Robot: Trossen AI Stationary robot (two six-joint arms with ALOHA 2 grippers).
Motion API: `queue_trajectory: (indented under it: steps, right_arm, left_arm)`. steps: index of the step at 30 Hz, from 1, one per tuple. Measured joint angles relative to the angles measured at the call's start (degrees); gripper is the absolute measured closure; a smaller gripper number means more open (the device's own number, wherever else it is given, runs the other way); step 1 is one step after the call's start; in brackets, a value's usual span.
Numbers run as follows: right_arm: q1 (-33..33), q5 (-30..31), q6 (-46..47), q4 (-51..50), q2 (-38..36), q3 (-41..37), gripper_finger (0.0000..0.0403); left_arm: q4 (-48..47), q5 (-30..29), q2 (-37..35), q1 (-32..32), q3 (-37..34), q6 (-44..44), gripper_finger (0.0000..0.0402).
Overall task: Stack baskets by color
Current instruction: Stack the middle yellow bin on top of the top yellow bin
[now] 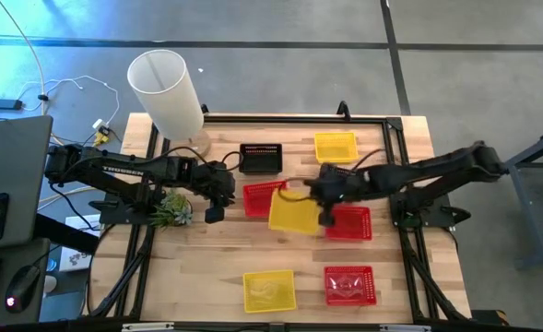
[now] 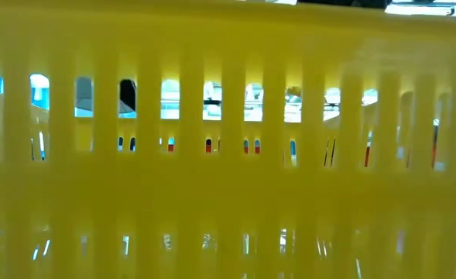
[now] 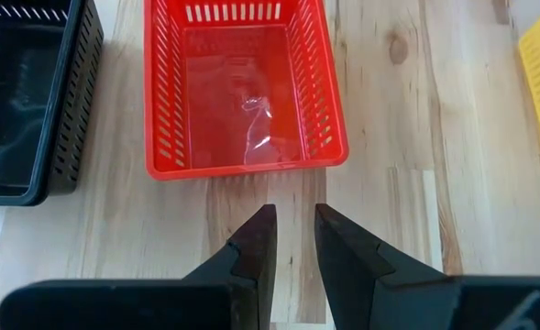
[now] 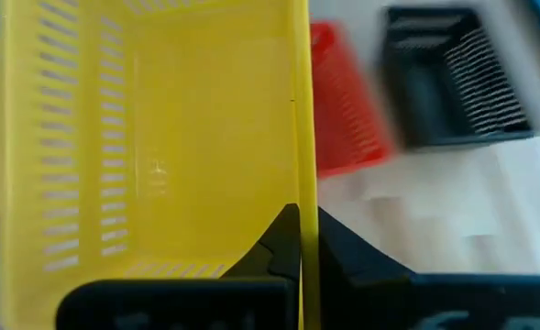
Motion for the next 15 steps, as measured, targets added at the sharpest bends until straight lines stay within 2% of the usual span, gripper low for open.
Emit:
queue_trajectory:
  steps: [8, 15]
  right_arm:
    - [-9.12, 5.36, -9.81, -6.71, -10.47, 0.0, 0.0403]
    - [-18.6, 10.78, -21.46, -9.02, -13.7, 0.0, 0.0403]
  left_arm:
    - [0.01, 0.0, 0.0, 0.01, 0.01, 0.01, 0.0338]
    - [0.0, -0.2, 0.0, 0.01, 0.01, 0.01, 0.0338]
